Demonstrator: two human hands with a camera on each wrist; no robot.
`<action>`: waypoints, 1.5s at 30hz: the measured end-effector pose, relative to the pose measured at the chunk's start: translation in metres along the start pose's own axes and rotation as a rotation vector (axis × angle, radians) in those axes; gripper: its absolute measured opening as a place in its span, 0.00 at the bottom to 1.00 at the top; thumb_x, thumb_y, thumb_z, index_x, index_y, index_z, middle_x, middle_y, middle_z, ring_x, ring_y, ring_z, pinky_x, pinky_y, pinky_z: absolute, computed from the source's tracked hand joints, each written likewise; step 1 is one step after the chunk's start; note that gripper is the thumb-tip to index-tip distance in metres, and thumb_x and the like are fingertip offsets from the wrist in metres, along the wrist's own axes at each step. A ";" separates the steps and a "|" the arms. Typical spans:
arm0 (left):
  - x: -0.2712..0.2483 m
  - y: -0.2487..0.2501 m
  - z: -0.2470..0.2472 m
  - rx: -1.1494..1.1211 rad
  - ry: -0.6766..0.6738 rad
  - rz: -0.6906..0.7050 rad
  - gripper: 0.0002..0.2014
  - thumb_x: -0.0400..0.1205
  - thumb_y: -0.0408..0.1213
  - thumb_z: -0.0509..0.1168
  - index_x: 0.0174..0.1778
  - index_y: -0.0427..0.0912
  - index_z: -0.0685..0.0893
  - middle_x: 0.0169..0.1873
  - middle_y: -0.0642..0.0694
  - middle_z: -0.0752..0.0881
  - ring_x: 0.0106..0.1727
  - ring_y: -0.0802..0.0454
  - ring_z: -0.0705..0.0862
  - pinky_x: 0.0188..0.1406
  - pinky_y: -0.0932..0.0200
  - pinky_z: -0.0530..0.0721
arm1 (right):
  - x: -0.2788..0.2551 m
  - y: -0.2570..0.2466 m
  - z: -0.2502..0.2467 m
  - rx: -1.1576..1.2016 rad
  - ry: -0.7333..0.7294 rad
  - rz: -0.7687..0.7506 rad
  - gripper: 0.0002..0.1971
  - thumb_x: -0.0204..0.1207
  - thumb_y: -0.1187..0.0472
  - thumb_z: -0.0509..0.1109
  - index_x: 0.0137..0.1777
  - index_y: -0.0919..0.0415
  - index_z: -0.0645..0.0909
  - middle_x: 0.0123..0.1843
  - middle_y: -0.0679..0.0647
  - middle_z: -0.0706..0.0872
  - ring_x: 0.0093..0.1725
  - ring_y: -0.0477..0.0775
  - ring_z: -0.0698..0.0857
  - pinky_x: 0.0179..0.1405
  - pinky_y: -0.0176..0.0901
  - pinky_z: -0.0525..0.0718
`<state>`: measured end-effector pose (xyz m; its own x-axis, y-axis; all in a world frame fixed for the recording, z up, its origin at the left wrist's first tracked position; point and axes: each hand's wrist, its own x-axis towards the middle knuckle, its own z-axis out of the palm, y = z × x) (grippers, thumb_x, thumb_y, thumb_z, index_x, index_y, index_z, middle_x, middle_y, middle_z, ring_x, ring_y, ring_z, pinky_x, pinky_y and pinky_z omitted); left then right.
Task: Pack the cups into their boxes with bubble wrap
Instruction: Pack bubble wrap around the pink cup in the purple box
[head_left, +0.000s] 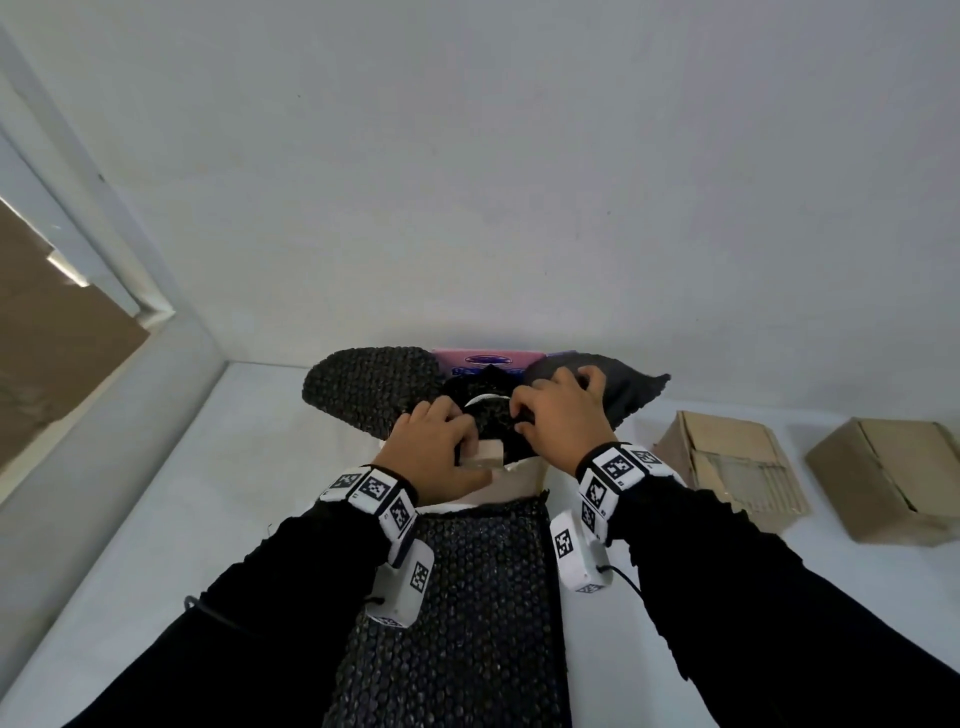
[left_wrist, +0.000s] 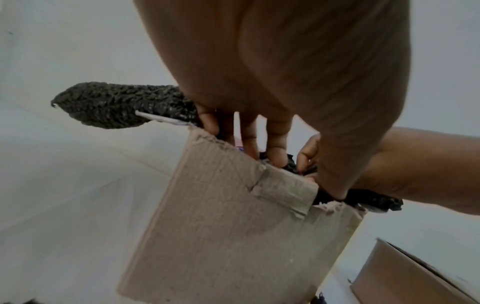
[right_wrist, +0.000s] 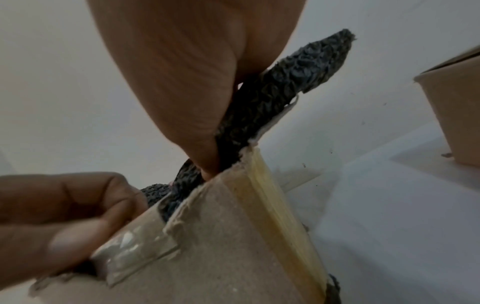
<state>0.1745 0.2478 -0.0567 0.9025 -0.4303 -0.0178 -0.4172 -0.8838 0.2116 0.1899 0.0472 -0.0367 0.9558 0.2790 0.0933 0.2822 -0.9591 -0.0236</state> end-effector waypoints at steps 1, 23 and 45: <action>-0.002 -0.001 0.001 -0.019 0.042 0.023 0.25 0.68 0.71 0.53 0.39 0.53 0.80 0.49 0.54 0.75 0.50 0.51 0.74 0.50 0.52 0.73 | -0.002 0.000 -0.002 0.005 -0.011 -0.036 0.04 0.76 0.51 0.68 0.50 0.43 0.80 0.50 0.42 0.83 0.62 0.53 0.73 0.69 0.58 0.51; -0.013 -0.007 0.025 0.090 0.219 0.054 0.25 0.77 0.51 0.52 0.68 0.50 0.81 0.48 0.52 0.88 0.53 0.47 0.82 0.56 0.48 0.64 | 0.020 -0.004 -0.020 -0.071 -0.392 -0.273 0.12 0.74 0.51 0.72 0.56 0.49 0.78 0.47 0.47 0.84 0.59 0.54 0.81 0.72 0.55 0.63; -0.004 -0.008 0.029 0.155 0.234 0.197 0.29 0.83 0.62 0.46 0.39 0.53 0.89 0.38 0.56 0.85 0.46 0.50 0.80 0.56 0.45 0.63 | 0.013 -0.015 0.006 -0.232 -0.094 -0.049 0.15 0.66 0.56 0.64 0.52 0.60 0.81 0.38 0.54 0.88 0.47 0.60 0.82 0.62 0.53 0.62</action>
<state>0.1710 0.2518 -0.0863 0.7953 -0.5578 0.2373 -0.5812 -0.8129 0.0370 0.1984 0.0650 -0.0409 0.9480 0.3183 -0.0043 0.3122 -0.9269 0.2083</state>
